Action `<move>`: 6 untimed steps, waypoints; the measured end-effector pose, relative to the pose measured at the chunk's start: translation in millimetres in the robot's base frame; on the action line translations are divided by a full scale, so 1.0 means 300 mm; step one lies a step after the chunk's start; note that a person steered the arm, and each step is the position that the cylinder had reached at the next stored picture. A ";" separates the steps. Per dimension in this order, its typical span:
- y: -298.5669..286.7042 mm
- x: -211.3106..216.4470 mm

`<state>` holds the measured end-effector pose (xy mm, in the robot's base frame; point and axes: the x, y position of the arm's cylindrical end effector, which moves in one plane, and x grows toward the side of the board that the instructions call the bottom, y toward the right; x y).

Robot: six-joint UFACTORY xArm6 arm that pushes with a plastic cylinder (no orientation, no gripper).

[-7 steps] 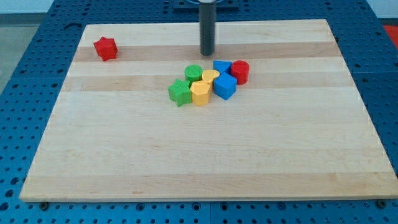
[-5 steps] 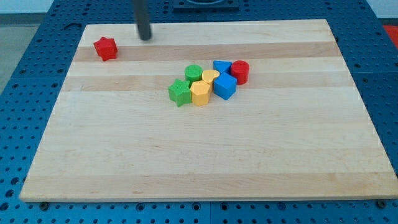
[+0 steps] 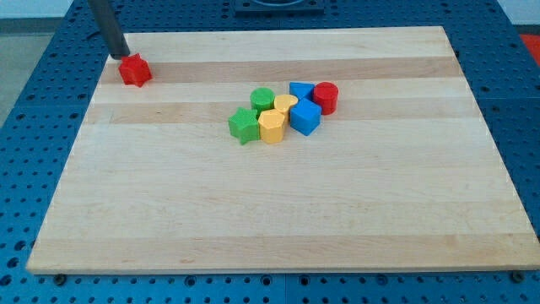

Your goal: Move the red star slightly to the down

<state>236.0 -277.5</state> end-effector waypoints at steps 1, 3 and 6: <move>-0.031 -0.045; -0.053 0.258; 0.064 0.031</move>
<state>245.2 -258.4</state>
